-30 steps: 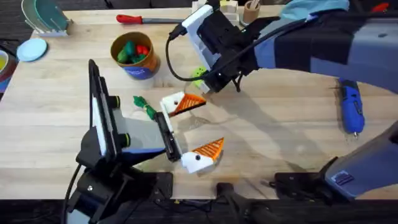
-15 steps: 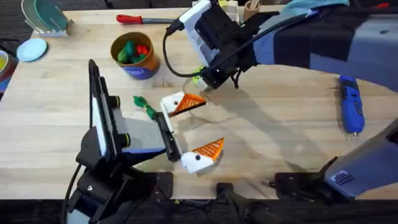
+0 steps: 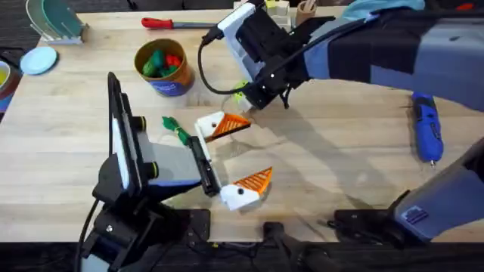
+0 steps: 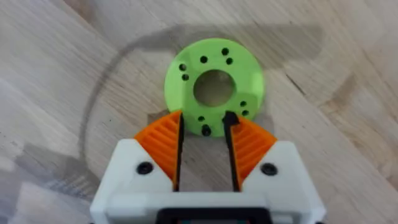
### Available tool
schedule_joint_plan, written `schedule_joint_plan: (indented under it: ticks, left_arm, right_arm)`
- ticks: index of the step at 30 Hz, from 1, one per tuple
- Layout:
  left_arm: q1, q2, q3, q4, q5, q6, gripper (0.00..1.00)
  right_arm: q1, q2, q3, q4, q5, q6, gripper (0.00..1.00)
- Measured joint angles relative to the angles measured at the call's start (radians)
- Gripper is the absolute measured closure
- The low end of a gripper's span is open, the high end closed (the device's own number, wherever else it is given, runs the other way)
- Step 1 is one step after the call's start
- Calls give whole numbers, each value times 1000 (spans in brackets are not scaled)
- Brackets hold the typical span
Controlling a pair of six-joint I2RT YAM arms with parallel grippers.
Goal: Pick up the gripper from the table and insert it into the empty holder that is missing its gripper. Then pick up a screw, insert it into the mounting hole, and use the screwdriver to tighten it. Finally, clean up the table by picking up the vegetable and placing it into the bucket.
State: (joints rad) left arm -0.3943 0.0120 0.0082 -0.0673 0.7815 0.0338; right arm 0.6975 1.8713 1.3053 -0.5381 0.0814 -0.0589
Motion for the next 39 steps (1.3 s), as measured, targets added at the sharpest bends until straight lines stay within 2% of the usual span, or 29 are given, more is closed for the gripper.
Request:
schedule_joint_plan:
  ticks: [11,17,26,39]
  left_arm:
    - [0,0,0,0,0,0,9]
    - [0,0,0,0,0,0,9]
    - [0,0,0,0,0,0,9]
    - [0,0,0,0,0,0,9]
  right_arm:
    - [0,0,1,-1,0,0,748]
    - [0,0,1,-1,0,0,778]
    - [0,0,1,1,1,0,984]
    - [-3,0,47,-25,1,0,994]
